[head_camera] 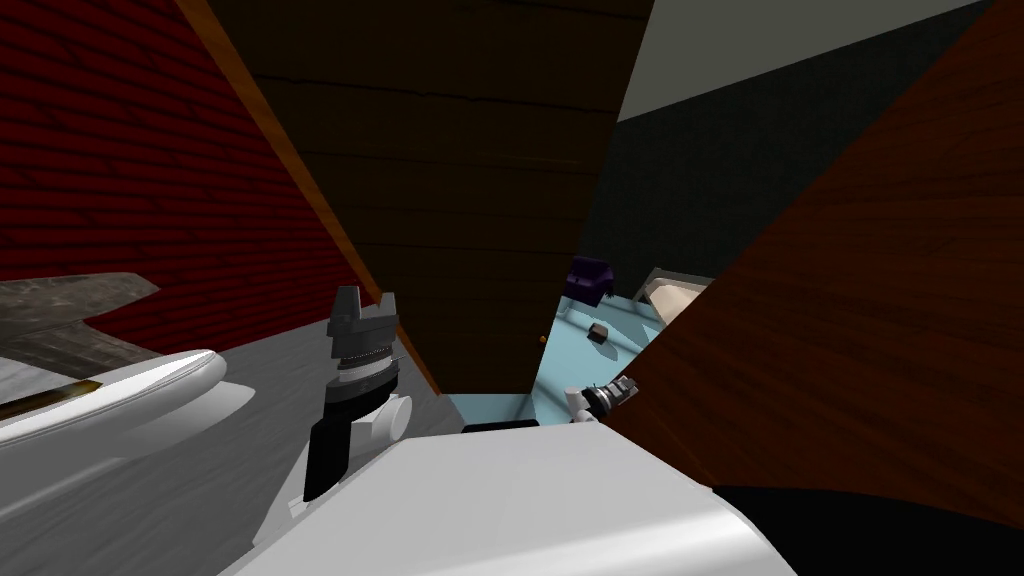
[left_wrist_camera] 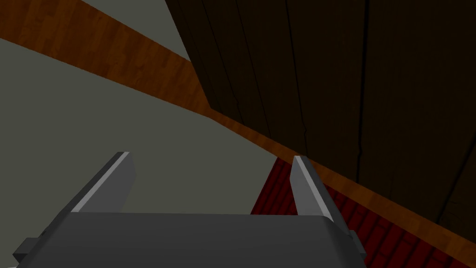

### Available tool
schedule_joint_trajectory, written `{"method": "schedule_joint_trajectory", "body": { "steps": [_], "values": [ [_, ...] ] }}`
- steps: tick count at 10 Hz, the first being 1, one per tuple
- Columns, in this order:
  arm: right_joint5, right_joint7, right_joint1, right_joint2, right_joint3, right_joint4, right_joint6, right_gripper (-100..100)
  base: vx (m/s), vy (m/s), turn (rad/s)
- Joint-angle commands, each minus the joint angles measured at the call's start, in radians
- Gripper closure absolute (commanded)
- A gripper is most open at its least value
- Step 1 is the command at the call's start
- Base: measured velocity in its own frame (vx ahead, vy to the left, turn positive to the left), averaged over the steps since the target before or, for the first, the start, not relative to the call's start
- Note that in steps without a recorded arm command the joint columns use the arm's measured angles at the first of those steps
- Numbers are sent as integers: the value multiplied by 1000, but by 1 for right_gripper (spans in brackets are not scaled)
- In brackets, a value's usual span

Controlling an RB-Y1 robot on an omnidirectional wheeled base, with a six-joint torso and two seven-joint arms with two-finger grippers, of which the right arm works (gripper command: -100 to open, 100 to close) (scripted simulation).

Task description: Push the door open

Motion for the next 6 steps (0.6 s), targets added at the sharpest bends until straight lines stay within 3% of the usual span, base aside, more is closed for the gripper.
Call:
{"method": "schedule_joint_trajectory", "body": {
  "steps": [1, 2, 3, 6],
  "values": [
    [-5, 11, 14, 20, -8, -35, 11, -100, 33, -153, 72],
    [-3, 0, 8, 13, -5, -15, -1, -100, 9, -49, 8],
    [-3, 0, 8, 13, -5, -15, -1, 100, -3, 6, -4],
    [-3, 0, 8, 13, -5, -15, -1, 100, -1, 13, -4]
  ]
}}
